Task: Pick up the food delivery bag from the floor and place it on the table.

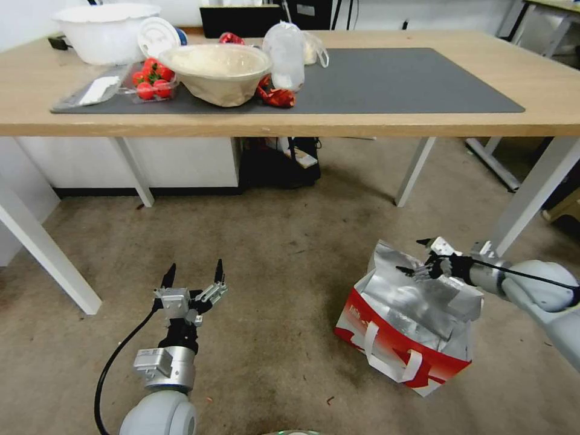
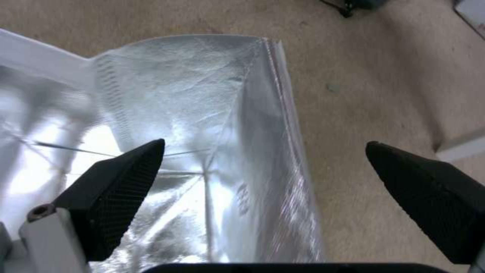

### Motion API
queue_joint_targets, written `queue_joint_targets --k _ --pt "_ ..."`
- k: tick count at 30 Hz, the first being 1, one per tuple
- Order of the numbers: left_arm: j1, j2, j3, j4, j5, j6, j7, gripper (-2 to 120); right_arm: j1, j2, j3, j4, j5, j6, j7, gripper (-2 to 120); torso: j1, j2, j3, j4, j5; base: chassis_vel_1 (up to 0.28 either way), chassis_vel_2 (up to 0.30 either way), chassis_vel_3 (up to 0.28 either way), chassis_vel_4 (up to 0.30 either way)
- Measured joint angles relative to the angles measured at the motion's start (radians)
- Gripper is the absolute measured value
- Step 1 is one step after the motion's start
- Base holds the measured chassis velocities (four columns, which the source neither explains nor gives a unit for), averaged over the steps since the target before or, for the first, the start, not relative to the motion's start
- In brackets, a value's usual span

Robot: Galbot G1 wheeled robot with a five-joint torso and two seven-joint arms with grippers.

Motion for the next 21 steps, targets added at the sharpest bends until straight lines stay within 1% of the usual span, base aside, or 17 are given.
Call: queue_joint_targets --k 2,3,6,8,9,10,11,12,13,15,16,17,18,19,21 --pt "0.001 -0.002 -0.001 0.000 0.002 -0.001 -0.001 100 0.071 0.018 -0.061 -0.050 -0.020 0.019 -0.014 100 0.000 0.000 0.000 0.0003 0.0002 0.000 0.000 0.000 0.000" --pt "0.001 -0.002 -0.001 0.000 0.002 -0.001 -0.001 100 0.071 0.018 -0.061 -0.050 -0.020 0.019 -0.014 100 0.000 0.000 0.000 0.0003 0.0002 0.000 0.000 0.000 0.000" --pt "0.004 -0.009 -0.002 0.000 0.006 -0.003 -0.001 100 0.133 0.045 -0.117 -0.106 -0.048 0.026 -0.021 99 0.000 0.000 0.000 0.0001 0.0001 0.000 0.000 0.000 0.000" --pt "0.005 -0.011 -0.002 -0.002 0.007 -0.004 -0.001 100 0.143 0.052 -0.128 -0.118 -0.053 0.027 -0.021 98 0.000 0.000 0.000 0.0000 0.0000 0.000 0.000 0.000 0.000" --pt "0.006 -0.012 -0.003 -0.004 0.008 -0.004 -0.001 100 0.155 0.060 -0.140 -0.133 -0.059 0.027 -0.021 95 0.000 0.000 0.000 0.0000 0.0001 0.000 0.000 0.000 0.000" --pt "0.006 -0.012 -0.003 -0.004 0.008 -0.004 -0.001 100 0.155 0.060 -0.140 -0.133 -0.059 0.027 -0.021 95 0.000 0.000 0.000 0.0000 0.0001 0.000 0.000 0.000 0.000" --pt "0.008 -0.014 -0.004 -0.007 0.009 -0.004 -0.001 100 0.171 0.069 -0.159 -0.153 -0.068 0.029 -0.021 88 0.000 0.000 0.000 0.0001 0.0001 0.000 0.000 0.000 0.000" --pt "0.008 -0.014 -0.004 -0.007 0.009 -0.004 -0.001 100 0.171 0.069 -0.159 -0.153 -0.068 0.029 -0.021 88 0.000 0.000 0.000 0.0001 0.0001 0.000 0.000 0.000 0.000" --pt "0.010 -0.015 -0.005 -0.008 0.009 -0.005 -0.001 100 0.181 0.074 -0.171 -0.166 -0.073 0.031 -0.021 83 0.000 0.000 0.000 0.0000 0.0000 0.000 0.000 0.000 0.000" --pt "0.013 -0.017 -0.008 -0.012 0.011 -0.008 -0.002 100 0.198 0.088 -0.190 -0.193 -0.086 0.034 -0.022 79 0.000 0.001 0.000 0.0001 0.0001 0.000 0.000 0.000 0.000" --pt "0.013 -0.017 -0.008 -0.012 0.011 -0.008 -0.002 100 0.198 0.088 -0.190 -0.193 -0.086 0.034 -0.022 79 0.000 0.001 0.000 0.0001 0.0001 0.000 0.000 0.000 0.000" --pt "0.015 -0.018 -0.009 -0.013 0.012 -0.008 -0.002 100 0.202 0.092 -0.194 -0.202 -0.090 0.035 -0.024 76 0.000 0.001 0.000 0.0001 0.0001 0.000 0.000 0.000 0.000" --pt "0.017 -0.020 -0.010 -0.014 0.012 -0.009 -0.002 100 0.204 0.097 -0.198 -0.214 -0.096 0.037 -0.025 71 0.000 0.001 0.000 0.0001 0.0001 0.000 0.000 0.000 0.000" --pt "0.017 -0.020 -0.010 -0.014 0.012 -0.009 -0.002 100 0.204 0.097 -0.198 -0.214 -0.096 0.037 -0.025 71 0.000 0.001 0.000 0.0001 0.0001 0.000 0.000 0.000 0.000" --pt "0.018 -0.022 -0.010 -0.015 0.013 -0.012 -0.002 100 0.206 0.101 -0.203 -0.229 -0.104 0.041 -0.027 65 0.000 0.001 0.000 0.0000 0.0002 0.000 0.000 0.000 0.000"
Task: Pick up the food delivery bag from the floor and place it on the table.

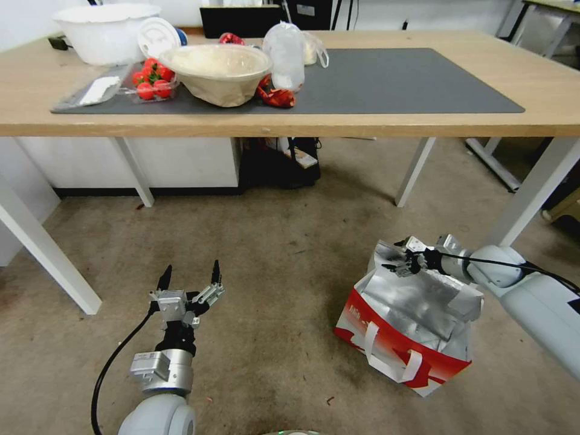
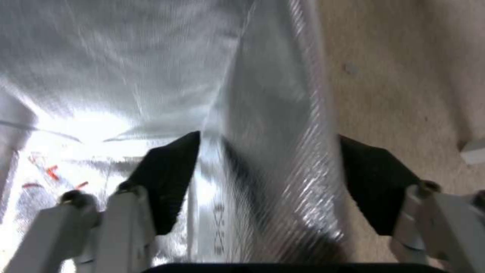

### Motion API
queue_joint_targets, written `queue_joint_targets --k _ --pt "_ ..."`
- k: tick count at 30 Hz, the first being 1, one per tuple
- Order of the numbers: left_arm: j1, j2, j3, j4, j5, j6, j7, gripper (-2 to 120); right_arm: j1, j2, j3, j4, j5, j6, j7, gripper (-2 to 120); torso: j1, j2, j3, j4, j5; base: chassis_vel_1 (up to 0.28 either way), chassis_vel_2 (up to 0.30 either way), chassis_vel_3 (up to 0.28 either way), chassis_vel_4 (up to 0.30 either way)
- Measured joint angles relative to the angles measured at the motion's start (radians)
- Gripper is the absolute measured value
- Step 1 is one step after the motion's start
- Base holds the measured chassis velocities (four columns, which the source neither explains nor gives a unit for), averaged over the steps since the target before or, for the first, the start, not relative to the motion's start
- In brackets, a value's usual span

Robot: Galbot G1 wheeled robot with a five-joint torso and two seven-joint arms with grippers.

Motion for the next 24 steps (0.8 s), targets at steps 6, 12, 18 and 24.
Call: queue_joint_targets --k 6,12,18,24 --pt "0.001 -0.006 0.001 0.000 0.004 -0.002 0.000 100 -0.006 0.009 -0.003 -0.015 -0.011 0.005 -0.002 57 0.000 0.000 0.000 0.0000 -0.0001 0.000 0.000 0.000 0.000" --pt "-0.001 -0.007 0.002 0.000 0.005 -0.003 0.000 100 -0.012 0.008 0.006 -0.014 -0.011 0.005 -0.004 35 0.000 0.000 0.000 0.0000 -0.0001 0.000 0.000 0.000 0.000" --pt "-0.002 -0.007 0.003 0.001 0.005 -0.003 0.000 100 -0.015 0.005 0.008 -0.016 -0.011 0.008 -0.007 15 0.000 0.000 0.000 0.0000 0.0000 0.000 0.000 0.000 0.000" --pt "-0.001 -0.005 0.003 0.003 0.005 -0.003 0.000 100 -0.019 0.003 0.015 -0.018 -0.001 0.020 -0.017 0 0.000 0.000 0.000 0.0000 0.0000 0.000 0.000 0.000 0.000"
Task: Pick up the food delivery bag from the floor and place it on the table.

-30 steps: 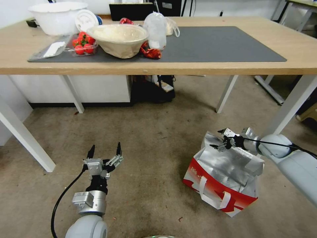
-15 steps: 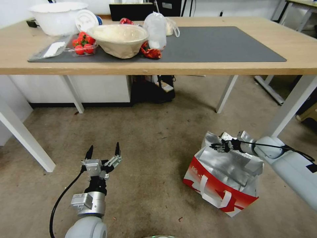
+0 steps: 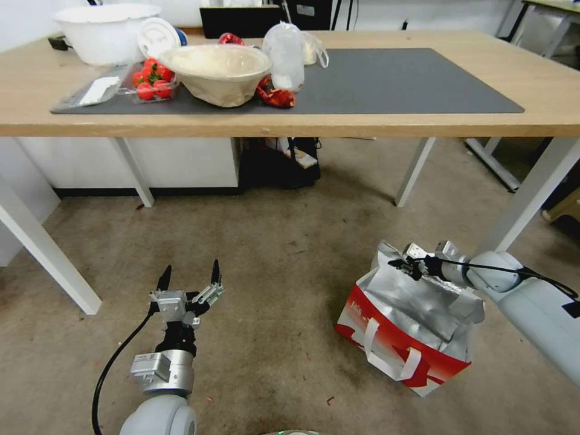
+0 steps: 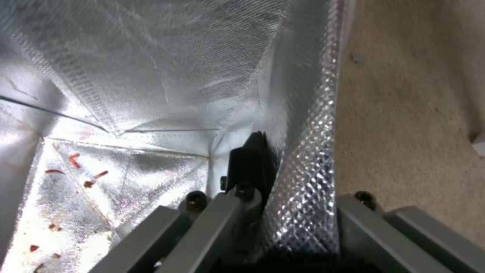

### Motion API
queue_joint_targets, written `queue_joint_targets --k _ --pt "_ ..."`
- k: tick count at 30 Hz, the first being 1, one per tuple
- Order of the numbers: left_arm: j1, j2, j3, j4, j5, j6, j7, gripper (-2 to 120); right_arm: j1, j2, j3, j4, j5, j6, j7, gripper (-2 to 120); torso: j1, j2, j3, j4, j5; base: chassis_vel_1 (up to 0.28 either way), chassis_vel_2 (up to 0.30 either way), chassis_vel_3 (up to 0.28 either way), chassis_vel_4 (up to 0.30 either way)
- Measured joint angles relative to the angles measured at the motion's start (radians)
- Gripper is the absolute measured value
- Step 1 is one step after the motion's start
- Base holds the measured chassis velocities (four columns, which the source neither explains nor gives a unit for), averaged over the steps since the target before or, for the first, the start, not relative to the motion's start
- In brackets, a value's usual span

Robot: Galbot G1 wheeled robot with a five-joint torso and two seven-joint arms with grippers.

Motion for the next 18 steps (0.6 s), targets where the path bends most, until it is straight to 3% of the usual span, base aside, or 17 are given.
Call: queue_joint_targets --k 8,18 --pt "-0.001 0.004 -0.002 0.003 -0.001 0.000 -0.001 100 -0.019 -0.026 0.021 0.024 0.082 0.034 -0.039 0 0.000 0.000 0.000 -0.0001 0.0000 0.000 0.000 0.000 0.000" --pt "-0.006 0.002 0.005 0.008 0.001 0.000 -0.001 100 -0.040 -0.064 0.053 0.084 0.258 0.095 -0.184 0 0.000 0.000 0.000 -0.0001 0.0000 0.000 0.000 0.000 0.000"
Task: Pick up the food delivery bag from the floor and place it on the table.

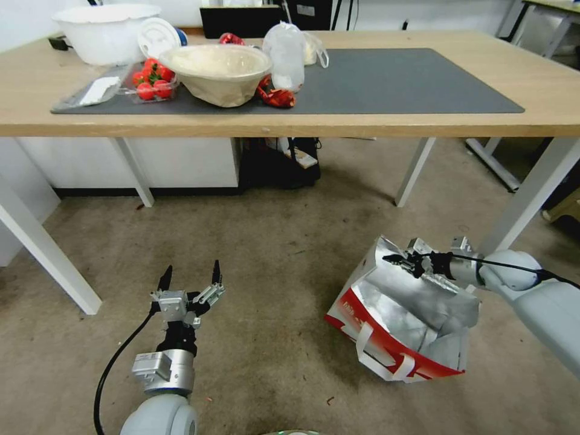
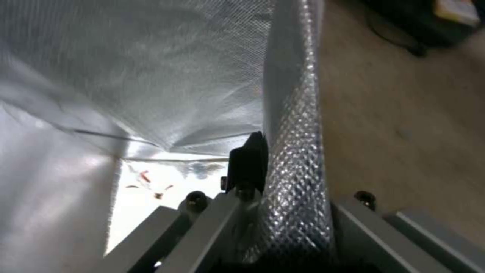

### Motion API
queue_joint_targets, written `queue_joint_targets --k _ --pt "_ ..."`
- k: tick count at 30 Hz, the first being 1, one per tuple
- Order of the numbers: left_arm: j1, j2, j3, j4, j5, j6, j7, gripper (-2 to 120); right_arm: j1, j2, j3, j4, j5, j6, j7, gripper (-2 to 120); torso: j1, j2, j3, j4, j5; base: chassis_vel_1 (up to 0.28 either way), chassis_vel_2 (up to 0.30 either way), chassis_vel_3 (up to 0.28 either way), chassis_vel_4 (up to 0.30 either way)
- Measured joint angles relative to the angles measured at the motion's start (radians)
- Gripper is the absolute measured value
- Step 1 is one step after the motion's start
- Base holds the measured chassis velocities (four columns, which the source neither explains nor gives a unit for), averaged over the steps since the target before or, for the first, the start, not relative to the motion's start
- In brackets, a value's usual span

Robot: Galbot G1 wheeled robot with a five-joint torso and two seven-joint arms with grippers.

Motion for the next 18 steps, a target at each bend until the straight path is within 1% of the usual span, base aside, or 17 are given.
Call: queue_joint_targets --k 1,2,4,6,8,12,14,15,18 --pt "0.000 0.000 0.001 0.000 0.001 0.000 0.000 100 0.000 -0.006 0.001 0.011 0.024 0.004 -0.021 0 0.000 0.000 0.000 0.0001 -0.0001 0.000 0.000 0.000 0.000" --pt "0.000 0.000 0.001 0.000 0.001 0.000 0.000 100 0.000 -0.006 0.001 0.011 0.024 0.004 -0.021 0 0.000 0.000 0.000 0.0001 -0.0001 0.000 0.000 0.000 0.000" --pt "0.001 -0.001 0.002 0.000 0.002 0.000 0.000 100 0.001 -0.018 0.005 0.036 0.061 0.009 -0.085 0 0.000 0.000 0.000 0.0001 0.0000 0.000 0.000 0.000 0.000" --pt "0.001 -0.001 0.002 0.000 0.003 0.000 0.000 100 0.002 -0.022 0.006 0.044 0.069 0.009 -0.106 0 0.000 0.000 0.000 0.0001 0.0001 0.000 0.000 0.000 0.000" --pt "0.002 -0.001 0.002 0.000 0.004 0.000 0.000 100 0.006 -0.038 0.010 0.079 0.097 0.006 -0.164 0 0.000 0.000 0.000 0.0001 -0.0001 0.000 0.000 0.000 0.000" --pt "0.003 -0.001 0.002 -0.001 0.004 0.000 0.000 100 0.008 -0.055 0.010 0.119 0.125 -0.011 -0.195 0 0.000 0.000 0.000 0.0002 0.0000 0.000 0.000 0.000 0.000" --pt "0.003 0.000 0.002 -0.003 0.005 0.000 0.000 100 0.025 -0.087 -0.003 0.195 0.176 -0.039 -0.235 0 0.000 0.000 0.000 0.0001 -0.0001 0.000 0.000 0.000 0.000" --pt "0.003 0.000 0.002 -0.003 0.005 0.000 0.000 100 0.025 -0.087 -0.003 0.195 0.176 -0.039 -0.235 0 0.000 0.000 0.000 0.0001 -0.0001 0.000 0.000 0.000 0.000" --pt "0.003 0.001 0.002 -0.005 0.005 0.000 0.000 100 0.047 -0.124 -0.022 0.279 0.240 -0.079 -0.240 0 0.000 0.000 0.000 0.0002 -0.0002 0.000 0.000 0.000 0.000"
